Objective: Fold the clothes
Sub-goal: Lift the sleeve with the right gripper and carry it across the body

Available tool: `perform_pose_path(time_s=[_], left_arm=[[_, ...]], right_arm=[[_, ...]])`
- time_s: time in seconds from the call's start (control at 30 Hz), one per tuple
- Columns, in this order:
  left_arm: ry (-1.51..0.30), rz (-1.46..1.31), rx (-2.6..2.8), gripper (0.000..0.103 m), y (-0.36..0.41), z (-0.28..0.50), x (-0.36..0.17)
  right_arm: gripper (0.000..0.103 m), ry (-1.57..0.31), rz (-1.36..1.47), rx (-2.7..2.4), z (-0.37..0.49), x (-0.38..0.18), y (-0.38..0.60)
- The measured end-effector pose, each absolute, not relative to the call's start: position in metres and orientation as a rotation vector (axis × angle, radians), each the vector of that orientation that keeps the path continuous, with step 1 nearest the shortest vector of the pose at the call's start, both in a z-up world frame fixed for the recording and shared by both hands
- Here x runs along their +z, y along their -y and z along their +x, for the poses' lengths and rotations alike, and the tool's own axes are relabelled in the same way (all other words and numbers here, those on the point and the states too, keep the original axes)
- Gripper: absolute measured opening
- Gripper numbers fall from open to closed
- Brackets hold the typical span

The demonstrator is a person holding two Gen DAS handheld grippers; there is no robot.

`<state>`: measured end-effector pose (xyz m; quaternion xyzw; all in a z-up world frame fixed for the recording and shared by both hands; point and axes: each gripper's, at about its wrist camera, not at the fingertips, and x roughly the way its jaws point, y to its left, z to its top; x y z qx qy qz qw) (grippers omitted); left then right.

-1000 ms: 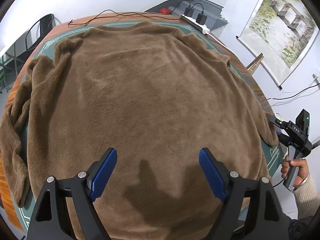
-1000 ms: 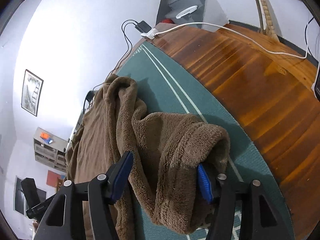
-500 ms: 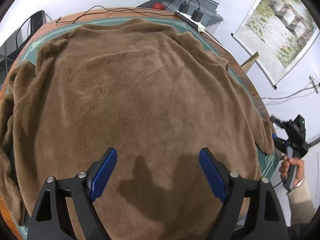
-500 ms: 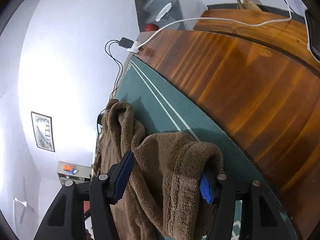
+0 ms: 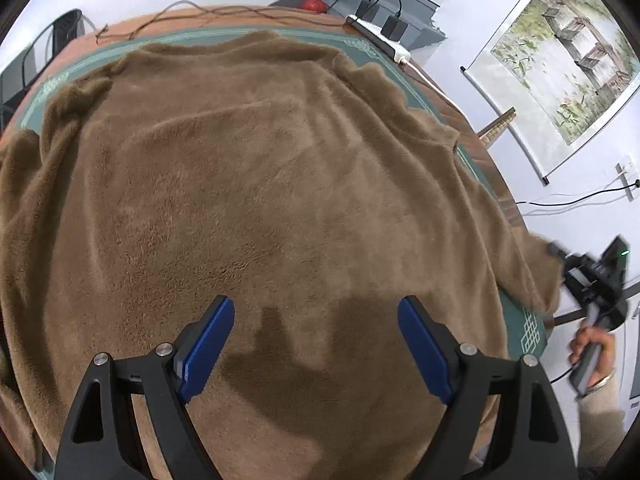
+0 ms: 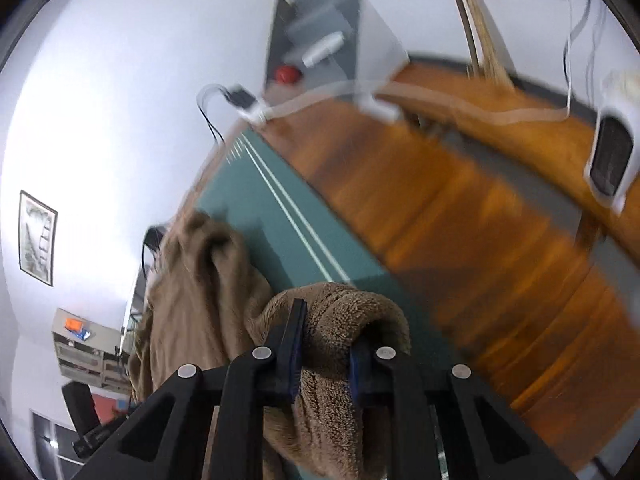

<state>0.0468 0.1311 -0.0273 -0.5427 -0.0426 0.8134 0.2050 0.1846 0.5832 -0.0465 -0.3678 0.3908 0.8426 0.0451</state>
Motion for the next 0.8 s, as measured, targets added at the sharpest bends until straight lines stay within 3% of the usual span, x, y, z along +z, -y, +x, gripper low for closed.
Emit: perform_pose_path(time_s=[0.2,0.37,0.5,0.8], left_arm=[[0.250,-1.511,2.339,0.087,-0.146,0.059,-0.021],[0.251,-1.482,2.359,0.087,-0.170,0.076,-0.018],[0.289,-1.501,2.366,0.087,-0.184,0.092,-0.027],[0.421,-1.524,2.442,0.087,-0.169,0.112,-0.020]], right_arm=[[0.013,-0.973,-0.835,2.741,0.187,0.049,-0.624],[0.013,-0.804,-0.593,2.822,0.193,0.114,-0.657],[0.013,-0.752,-0.586,2.879,0.169,0.123,-0.668],[0.013,-0.859,-0.752,2.986,0.126,0.109,-0.656]])
